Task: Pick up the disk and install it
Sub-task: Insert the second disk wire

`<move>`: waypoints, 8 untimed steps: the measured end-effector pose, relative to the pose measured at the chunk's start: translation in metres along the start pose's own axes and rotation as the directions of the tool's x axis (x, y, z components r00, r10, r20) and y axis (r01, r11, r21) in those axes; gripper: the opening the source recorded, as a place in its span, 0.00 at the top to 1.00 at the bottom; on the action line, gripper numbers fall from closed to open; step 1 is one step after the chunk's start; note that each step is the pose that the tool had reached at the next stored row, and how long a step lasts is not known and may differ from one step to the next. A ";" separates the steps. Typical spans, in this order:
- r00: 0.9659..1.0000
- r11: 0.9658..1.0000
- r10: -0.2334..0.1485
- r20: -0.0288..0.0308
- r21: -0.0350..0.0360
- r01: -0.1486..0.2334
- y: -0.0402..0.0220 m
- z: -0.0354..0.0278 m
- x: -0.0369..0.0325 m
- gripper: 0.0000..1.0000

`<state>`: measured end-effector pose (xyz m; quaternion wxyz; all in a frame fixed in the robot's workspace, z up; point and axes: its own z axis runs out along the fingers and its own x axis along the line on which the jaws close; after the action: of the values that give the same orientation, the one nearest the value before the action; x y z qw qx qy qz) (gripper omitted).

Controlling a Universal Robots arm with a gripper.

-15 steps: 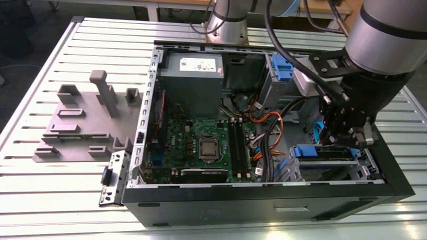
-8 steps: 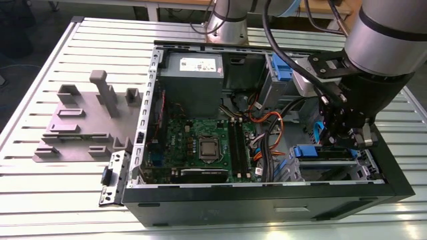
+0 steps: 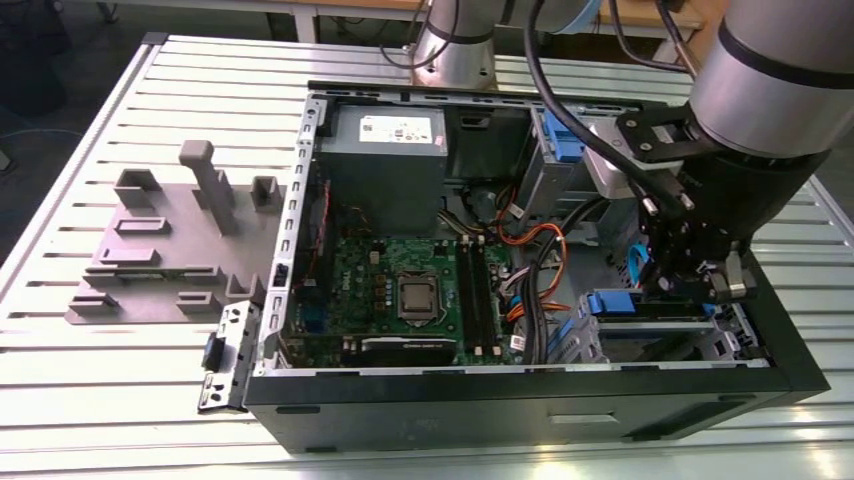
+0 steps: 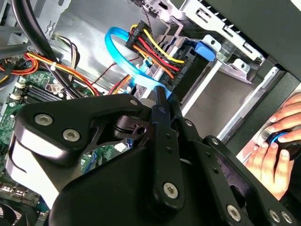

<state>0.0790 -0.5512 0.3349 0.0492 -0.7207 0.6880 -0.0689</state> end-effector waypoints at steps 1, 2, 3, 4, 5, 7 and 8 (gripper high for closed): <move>1.000 1.000 0.000 0.000 0.000 0.000 0.0000 0.0002 0.0004 0.84; 1.000 1.000 0.000 0.000 0.000 0.000 0.0001 0.0003 0.0007 0.84; 1.000 1.000 0.000 0.000 0.001 0.000 0.0001 0.0006 0.0009 0.84; 1.000 1.000 0.000 0.000 0.001 0.000 0.0002 0.0008 0.0011 0.84; 1.000 1.000 0.000 0.000 0.001 0.000 0.0002 0.0010 0.0014 0.84; 1.000 1.000 0.000 0.000 0.002 0.000 0.0003 0.0015 0.0018 0.84; 1.000 1.000 0.000 0.000 0.002 0.000 0.0003 0.0017 0.0020 0.84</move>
<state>0.0791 -0.5532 0.3332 0.0499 -0.7207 0.6880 -0.0697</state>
